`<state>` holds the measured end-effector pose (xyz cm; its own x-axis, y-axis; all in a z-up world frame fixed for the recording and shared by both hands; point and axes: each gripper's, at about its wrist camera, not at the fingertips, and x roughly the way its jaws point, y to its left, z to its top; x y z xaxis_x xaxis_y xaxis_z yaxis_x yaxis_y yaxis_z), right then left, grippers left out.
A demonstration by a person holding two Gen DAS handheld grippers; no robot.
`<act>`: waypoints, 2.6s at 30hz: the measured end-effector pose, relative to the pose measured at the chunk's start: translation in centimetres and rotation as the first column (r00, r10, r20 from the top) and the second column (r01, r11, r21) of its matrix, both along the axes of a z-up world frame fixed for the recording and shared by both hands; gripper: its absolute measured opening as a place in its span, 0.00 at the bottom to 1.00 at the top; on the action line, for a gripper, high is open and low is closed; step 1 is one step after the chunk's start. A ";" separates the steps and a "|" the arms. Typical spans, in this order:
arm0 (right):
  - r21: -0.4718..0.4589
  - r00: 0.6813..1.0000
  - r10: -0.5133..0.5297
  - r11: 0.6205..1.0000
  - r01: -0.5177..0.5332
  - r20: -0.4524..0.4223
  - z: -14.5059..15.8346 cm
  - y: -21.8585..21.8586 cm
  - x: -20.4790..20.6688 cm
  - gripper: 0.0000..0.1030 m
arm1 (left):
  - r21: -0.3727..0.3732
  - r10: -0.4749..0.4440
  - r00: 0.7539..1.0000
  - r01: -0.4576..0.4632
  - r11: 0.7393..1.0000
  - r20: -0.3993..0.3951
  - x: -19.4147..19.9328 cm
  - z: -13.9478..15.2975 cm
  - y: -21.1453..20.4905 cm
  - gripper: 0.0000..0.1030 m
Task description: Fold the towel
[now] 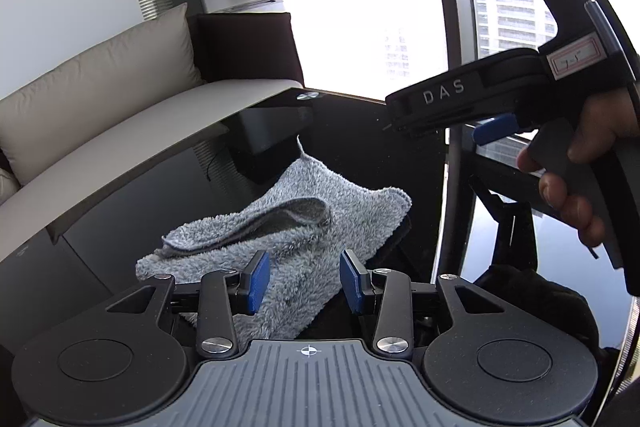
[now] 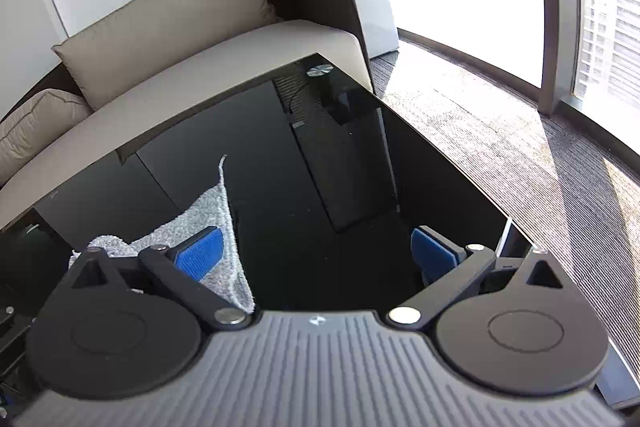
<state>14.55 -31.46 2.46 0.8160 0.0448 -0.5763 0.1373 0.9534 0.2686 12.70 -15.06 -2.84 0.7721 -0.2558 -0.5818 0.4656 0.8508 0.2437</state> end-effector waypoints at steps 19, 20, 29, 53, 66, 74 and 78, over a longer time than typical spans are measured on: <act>-0.262 0.918 0.396 0.889 -0.375 0.030 -0.6 8.5 3.5 0.80 | -0.143 0.151 0.985 -0.162 0.976 -0.082 -0.1 0.0 6.2 0.48; -0.273 0.912 0.409 0.881 -0.386 0.030 -0.7 8.8 3.4 0.80 | -0.146 0.148 0.986 -0.159 0.977 -0.081 -0.1 0.1 6.1 0.48; -0.363 0.889 0.457 0.829 -0.424 0.005 -1.6 10.2 2.9 0.67 | -0.160 0.171 0.980 -0.185 0.970 -0.098 0.4 -0.1 6.8 0.48; -0.150 0.883 0.448 0.891 -0.428 0.140 0.9 8.2 2.5 0.05 | -0.162 0.173 0.979 -0.189 0.969 -0.107 0.5 -0.4 7.0 0.48; -0.019 0.970 0.240 0.970 -0.241 -0.028 -0.2 4.1 3.2 0.05 | -0.153 0.165 0.980 -0.181 0.972 -0.112 0.4 -0.6 6.8 0.48; 0.054 0.978 0.210 0.976 -0.209 -0.007 1.5 3.5 2.0 0.05 | -0.151 0.171 0.978 -0.187 0.971 -0.117 0.6 -0.5 7.2 0.48; 0.086 0.981 0.191 0.979 -0.187 -0.038 1.6 3.1 1.6 0.05 | -0.151 0.169 0.979 -0.186 0.971 -0.115 0.7 -0.5 7.3 0.48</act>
<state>16.13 -28.35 4.10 0.7612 0.2442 -0.6008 -0.0297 0.9385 0.3439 13.41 -7.74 -3.33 0.7531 -0.2164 -0.6214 0.3189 0.9461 0.0570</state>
